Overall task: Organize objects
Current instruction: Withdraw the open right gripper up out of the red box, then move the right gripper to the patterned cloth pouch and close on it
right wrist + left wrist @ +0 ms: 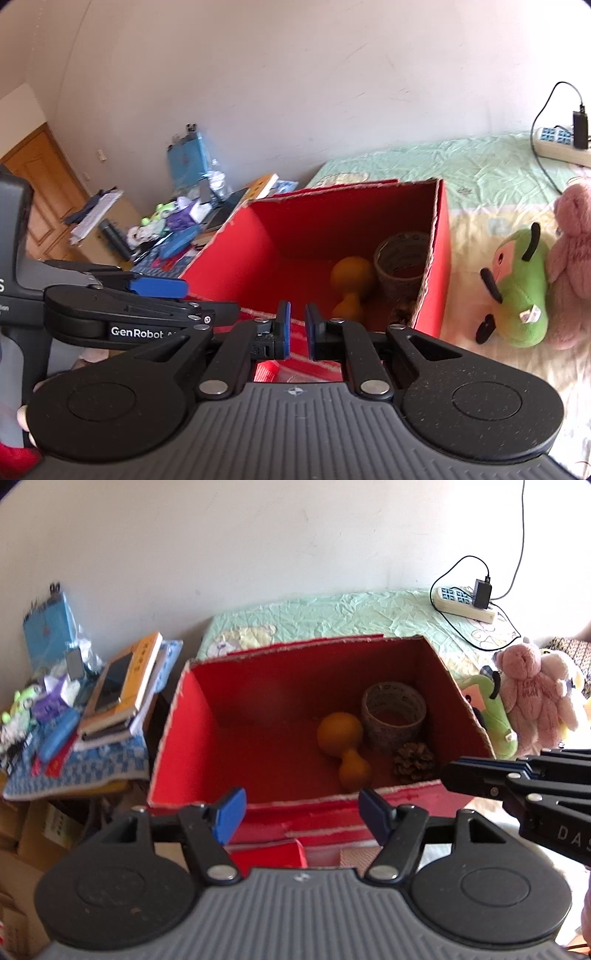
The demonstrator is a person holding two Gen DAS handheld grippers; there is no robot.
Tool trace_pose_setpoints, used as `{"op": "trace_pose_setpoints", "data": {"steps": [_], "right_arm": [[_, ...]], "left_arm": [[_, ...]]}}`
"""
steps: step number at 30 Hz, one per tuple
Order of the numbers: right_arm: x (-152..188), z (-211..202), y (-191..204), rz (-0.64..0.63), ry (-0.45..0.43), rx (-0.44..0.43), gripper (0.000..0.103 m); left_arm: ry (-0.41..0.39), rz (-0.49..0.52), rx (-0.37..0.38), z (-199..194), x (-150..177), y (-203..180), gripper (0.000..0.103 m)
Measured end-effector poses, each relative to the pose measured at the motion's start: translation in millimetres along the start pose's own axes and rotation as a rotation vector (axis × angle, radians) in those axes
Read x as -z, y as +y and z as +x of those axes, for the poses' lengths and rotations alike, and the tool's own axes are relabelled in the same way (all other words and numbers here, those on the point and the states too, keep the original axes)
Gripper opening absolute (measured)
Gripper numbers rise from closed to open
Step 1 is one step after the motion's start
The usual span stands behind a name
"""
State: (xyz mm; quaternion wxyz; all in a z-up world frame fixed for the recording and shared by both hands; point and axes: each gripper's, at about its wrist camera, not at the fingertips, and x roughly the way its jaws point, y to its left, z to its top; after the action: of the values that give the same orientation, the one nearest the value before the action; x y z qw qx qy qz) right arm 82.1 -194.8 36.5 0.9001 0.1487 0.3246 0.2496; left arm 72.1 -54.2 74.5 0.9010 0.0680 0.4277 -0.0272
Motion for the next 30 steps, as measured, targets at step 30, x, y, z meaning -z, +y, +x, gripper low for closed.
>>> {"op": "trace_pose_setpoints", "data": {"steps": [30], "right_arm": [[52.3, 32.1, -42.7, 0.281, 0.295, -0.157, 0.018]], "left_arm": [[0.187, -0.002, 0.221, 46.4, 83.1, -40.8, 0.072]]}}
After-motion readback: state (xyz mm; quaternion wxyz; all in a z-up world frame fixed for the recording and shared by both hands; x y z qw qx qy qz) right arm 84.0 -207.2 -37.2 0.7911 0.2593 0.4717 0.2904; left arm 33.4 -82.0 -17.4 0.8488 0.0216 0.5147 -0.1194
